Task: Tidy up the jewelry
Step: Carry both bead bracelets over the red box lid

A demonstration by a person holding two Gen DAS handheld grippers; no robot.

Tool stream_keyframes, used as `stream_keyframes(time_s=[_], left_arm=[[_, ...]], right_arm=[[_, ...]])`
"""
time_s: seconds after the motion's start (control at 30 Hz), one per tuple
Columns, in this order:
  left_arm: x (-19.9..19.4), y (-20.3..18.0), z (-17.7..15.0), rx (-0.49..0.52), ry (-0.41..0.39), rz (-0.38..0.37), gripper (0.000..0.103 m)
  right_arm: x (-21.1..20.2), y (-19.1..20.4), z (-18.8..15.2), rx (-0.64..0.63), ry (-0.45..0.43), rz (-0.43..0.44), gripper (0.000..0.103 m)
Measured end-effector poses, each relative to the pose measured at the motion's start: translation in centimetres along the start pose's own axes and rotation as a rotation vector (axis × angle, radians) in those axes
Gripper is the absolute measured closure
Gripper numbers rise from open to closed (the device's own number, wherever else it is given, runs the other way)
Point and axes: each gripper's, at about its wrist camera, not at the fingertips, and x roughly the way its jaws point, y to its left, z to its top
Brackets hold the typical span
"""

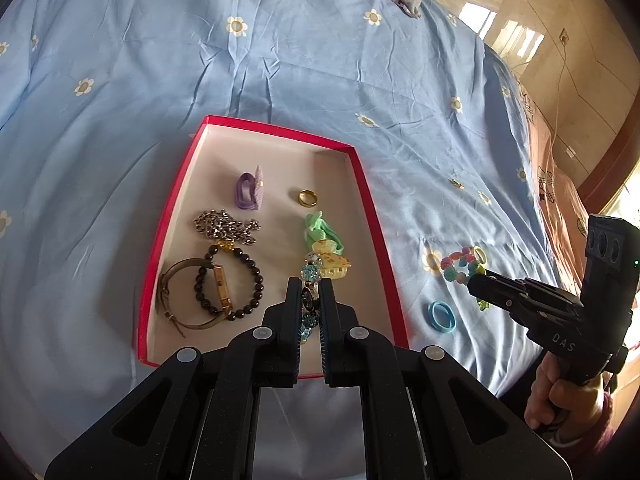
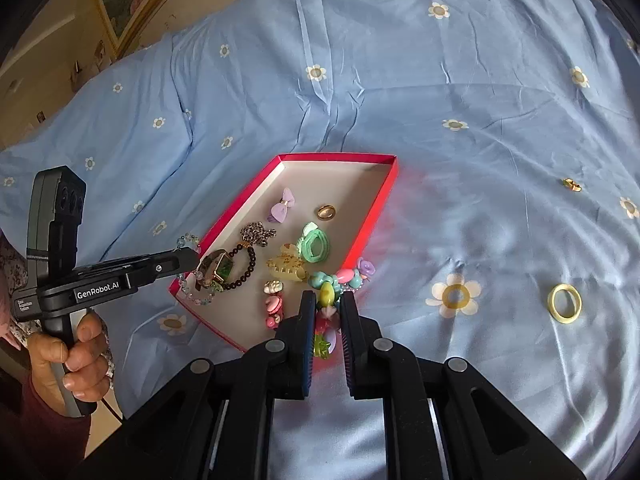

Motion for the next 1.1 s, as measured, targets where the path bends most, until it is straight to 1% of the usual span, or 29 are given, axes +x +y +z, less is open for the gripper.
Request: stream_keyframes(time_s=[0.7, 1.1], left_arm=[[0.5, 2.9, -0.9, -0.053, 0.013, 0.009, 0.097], [1.9, 4.2, -0.6, -0.072, 0.029, 0.013, 0.097]], right_arm=[[3.1, 4.0, 0.7, -0.07, 0.051, 0.06, 0.091], [5.7, 5.5, 0.6, -0.103, 0.096, 0.078, 0.091]])
